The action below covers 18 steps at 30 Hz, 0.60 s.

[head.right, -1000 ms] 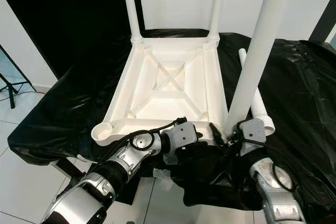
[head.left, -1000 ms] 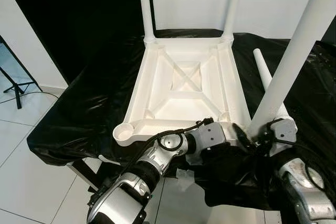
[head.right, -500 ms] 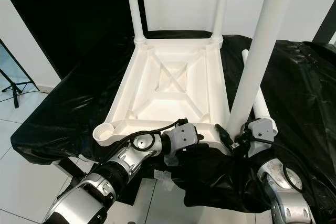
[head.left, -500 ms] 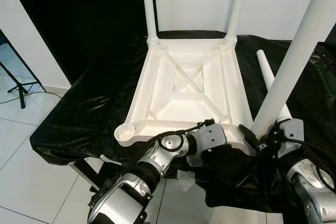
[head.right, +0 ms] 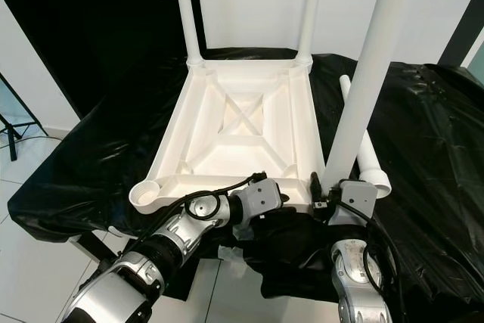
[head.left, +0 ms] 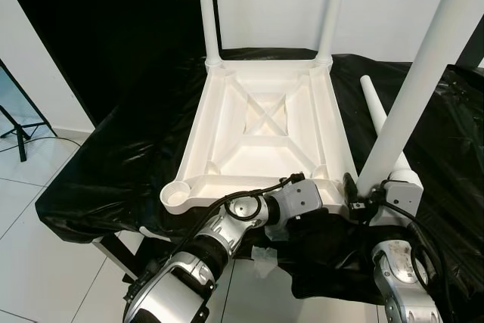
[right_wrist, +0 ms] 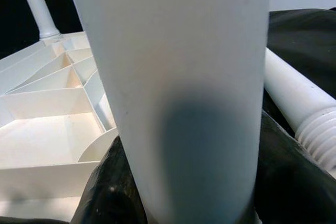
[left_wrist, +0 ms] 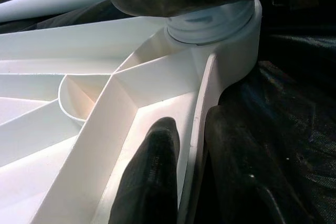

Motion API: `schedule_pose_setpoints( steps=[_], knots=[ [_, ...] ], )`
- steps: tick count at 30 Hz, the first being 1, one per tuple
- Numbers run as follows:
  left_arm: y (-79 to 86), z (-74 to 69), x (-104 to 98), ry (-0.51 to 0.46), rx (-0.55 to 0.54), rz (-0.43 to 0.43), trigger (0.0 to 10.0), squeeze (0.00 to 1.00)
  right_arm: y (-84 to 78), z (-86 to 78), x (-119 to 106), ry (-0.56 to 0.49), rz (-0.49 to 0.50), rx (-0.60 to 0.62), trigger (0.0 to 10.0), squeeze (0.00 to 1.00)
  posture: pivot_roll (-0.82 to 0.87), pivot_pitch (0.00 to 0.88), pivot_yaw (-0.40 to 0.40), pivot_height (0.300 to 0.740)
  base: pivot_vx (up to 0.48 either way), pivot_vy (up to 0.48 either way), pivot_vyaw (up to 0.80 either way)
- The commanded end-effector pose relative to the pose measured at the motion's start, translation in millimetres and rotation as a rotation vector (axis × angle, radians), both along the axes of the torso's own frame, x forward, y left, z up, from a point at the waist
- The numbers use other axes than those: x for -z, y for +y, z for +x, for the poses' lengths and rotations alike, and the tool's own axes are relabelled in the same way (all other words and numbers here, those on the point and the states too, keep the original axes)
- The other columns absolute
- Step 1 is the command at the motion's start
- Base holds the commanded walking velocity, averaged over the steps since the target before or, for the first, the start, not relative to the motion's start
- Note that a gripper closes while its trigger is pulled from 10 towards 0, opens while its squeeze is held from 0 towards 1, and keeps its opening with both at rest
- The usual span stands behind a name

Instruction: Building children table

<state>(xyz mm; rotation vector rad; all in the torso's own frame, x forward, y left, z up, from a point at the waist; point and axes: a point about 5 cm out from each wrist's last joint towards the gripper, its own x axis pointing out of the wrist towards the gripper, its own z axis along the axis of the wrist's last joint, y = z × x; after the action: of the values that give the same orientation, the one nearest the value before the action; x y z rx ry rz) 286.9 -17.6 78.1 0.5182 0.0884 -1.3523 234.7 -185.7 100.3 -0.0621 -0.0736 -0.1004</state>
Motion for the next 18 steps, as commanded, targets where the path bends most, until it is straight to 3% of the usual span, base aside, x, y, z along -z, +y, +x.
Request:
schedule_pose_setpoints(
  steps=[1,4,5,10,11,12,13,14,16,18],
  knots=[
    [16.6,-14.8,38,0.125,-0.021,0.131,10.0,0.00,-0.7,0.5,10,0.051,0.011,0.043,0.0,0.00,0.14,0.000,0.020,0.740,0.000,0.000,0.00],
    [16.4,-14.8,38,0.124,-0.019,0.132,10.0,0.00,1.4,1.6,9,0.046,-0.004,0.044,0.2,0.00,0.14,0.000,0.019,0.740,0.000,0.000,0.00],
    [16.2,-14.5,37,0.124,-0.020,0.132,10.0,0.00,3.4,2.0,9,0.044,-0.008,0.026,10.0,1.00,0.13,0.000,0.020,0.740,0.000,0.000,0.00],
    [15.3,-13.5,36,0.121,-0.021,0.131,10.0,0.00,6.9,5.2,5,0.048,-0.037,-0.137,10.0,1.00,0.12,0.000,0.022,0.740,0.000,0.000,0.00],
    [14.7,-13.3,36,0.119,-0.020,0.130,10.0,0.00,3.6,7.0,3,0.055,-0.089,-0.221,10.0,0.87,0.13,0.000,0.020,0.740,0.000,0.000,0.00],
    [14.7,-13.3,36,0.119,-0.020,0.130,10.0,0.00,3.6,7.0,3,0.055,-0.089,-0.221,10.0,0.87,0.13,0.000,0.020,0.740,0.000,0.000,0.00],
    [14.6,-13.0,35,0.119,-0.020,0.129,10.0,0.00,-2.3,9.1,-1,0.062,-0.164,-0.321,10.0,0.00,0.12,0.000,0.025,0.740,0.000,0.000,0.00],
    [14.6,-13.0,35,0.119,-0.020,0.129,10.0,0.00,-2.3,9.1,-1,0.062,-0.164,-0.321,10.0,0.00,0.12,0.000,0.025,0.740,0.000,0.000,0.00],
    [14.6,-13.2,35,0.118,-0.016,0.130,10.0,0.00,-17.1,12.7,-11,0.096,-0.254,-0.456,10.0,0.00,0.11,0.000,0.029,0.740,0.000,0.000,0.00],
    [14.6,-13.2,35,0.118,-0.016,0.130,10.0,0.00,-17.1,12.7,-11,0.096,-0.254,-0.456,10.0,0.00,0.11,0.000,0.029,0.740,0.000,0.000,0.00]
  ],
)
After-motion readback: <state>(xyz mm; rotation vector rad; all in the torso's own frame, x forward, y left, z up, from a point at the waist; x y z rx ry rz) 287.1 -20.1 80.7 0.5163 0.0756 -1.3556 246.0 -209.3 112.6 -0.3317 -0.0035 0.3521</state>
